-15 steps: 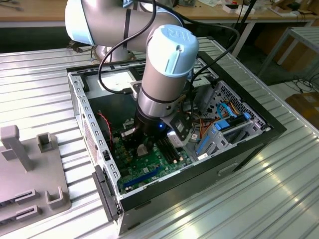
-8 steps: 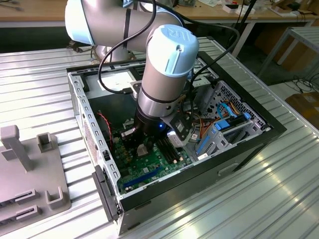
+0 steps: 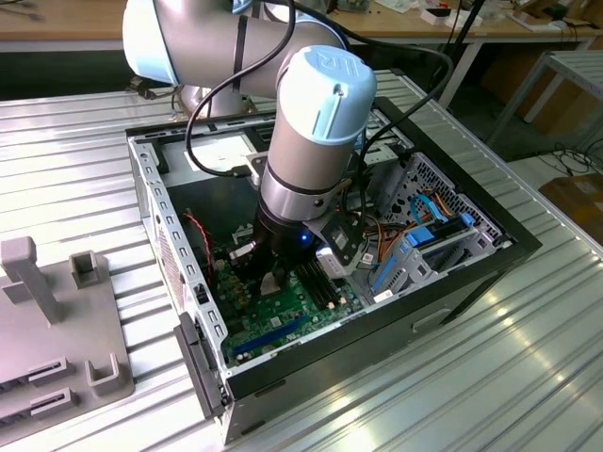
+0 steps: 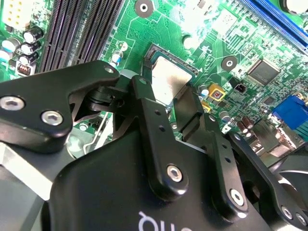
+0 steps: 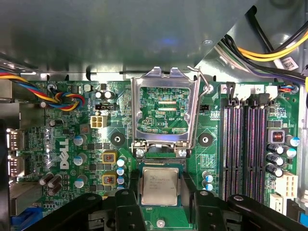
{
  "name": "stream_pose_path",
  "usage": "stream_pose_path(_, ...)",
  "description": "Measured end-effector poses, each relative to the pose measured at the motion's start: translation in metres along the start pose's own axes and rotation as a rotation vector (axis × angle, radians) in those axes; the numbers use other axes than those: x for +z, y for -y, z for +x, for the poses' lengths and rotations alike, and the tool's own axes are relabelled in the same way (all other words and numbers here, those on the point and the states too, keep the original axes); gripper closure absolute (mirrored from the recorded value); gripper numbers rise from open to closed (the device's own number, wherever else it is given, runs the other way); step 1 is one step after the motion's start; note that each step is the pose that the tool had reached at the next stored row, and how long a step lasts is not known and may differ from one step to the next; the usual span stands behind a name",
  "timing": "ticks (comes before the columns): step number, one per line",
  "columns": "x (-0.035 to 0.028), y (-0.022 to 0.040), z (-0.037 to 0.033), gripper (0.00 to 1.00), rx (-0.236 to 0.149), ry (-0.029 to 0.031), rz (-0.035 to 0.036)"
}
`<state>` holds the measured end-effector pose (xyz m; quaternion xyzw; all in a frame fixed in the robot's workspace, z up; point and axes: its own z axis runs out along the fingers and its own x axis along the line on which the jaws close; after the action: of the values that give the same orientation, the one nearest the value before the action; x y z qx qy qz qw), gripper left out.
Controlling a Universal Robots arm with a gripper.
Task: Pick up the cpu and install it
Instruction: 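Place the cpu into insertion slot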
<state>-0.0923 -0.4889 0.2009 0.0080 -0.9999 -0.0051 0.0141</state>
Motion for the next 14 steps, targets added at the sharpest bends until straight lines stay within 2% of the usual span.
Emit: stream_pose_path(14, -0.0003, 0.0, 0.0, 0.56, -0.001, -0.0001, 0.0001)
